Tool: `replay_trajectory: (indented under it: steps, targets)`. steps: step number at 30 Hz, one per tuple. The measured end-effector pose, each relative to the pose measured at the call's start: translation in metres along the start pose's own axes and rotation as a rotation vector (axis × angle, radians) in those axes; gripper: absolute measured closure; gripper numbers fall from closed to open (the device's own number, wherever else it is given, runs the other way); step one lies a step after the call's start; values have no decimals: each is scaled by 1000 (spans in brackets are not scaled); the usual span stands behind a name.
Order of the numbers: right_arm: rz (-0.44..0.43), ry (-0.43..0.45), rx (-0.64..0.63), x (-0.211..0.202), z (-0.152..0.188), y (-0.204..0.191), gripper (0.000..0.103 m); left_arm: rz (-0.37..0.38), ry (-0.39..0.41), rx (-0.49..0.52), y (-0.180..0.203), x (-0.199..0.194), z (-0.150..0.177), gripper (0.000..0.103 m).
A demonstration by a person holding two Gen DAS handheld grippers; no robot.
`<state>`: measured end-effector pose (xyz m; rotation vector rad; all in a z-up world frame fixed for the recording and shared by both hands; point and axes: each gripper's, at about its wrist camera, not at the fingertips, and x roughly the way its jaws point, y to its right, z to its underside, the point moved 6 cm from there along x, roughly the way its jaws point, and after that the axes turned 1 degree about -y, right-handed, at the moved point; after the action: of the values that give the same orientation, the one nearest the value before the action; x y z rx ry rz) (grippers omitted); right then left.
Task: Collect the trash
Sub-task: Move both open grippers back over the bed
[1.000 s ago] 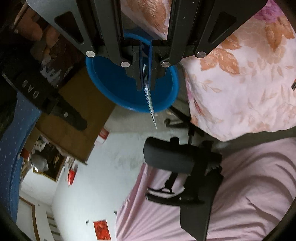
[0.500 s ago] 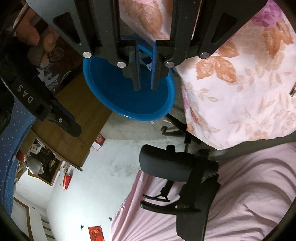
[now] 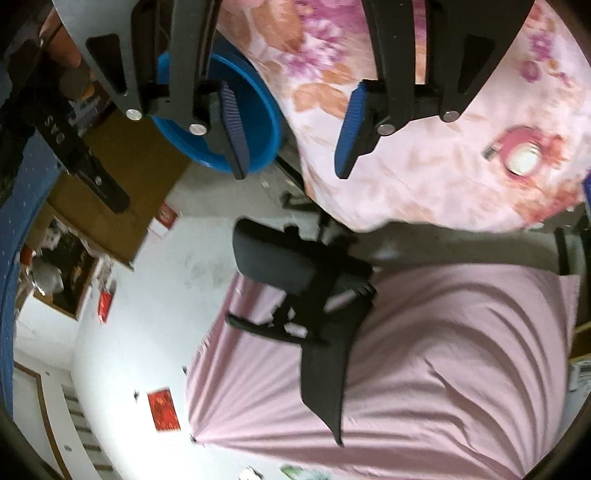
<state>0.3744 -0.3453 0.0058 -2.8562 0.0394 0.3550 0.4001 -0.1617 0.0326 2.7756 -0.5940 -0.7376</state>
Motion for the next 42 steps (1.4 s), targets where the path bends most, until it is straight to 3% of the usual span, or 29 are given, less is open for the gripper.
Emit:
replay_trajectory:
  steps: [2,6,8,11,19,28,36,42]
  targets:
    - [-13,34,-16,-4,-3,-10,0,-27,36,-6,-10,-12,-7,52]
    - [-42,102,-45,-13,-10,-32,0,-83,100,1,-27,-36,-18,43]
    - [-59,136,-57,-17,-12,-44,0,-121,144,0,-37,-50,-21,22]
    - [-62,165,-63,-19,-12,-59,0,-181,239,-18,-55,-71,-23,6]
    - [-113,221,-96,-24,-7,-100,0,-321,362,4,-96,-112,-13,3]
    - [-154,270,-202,-29,7,-151,0,-403,413,4,-137,-136,2,2]
    - [-179,224,-302,-16,28,-182,0,-444,388,-6,-168,-136,16,2]
    - [-173,148,-350,3,46,-193,0,-453,275,-44,-189,-114,23,2]
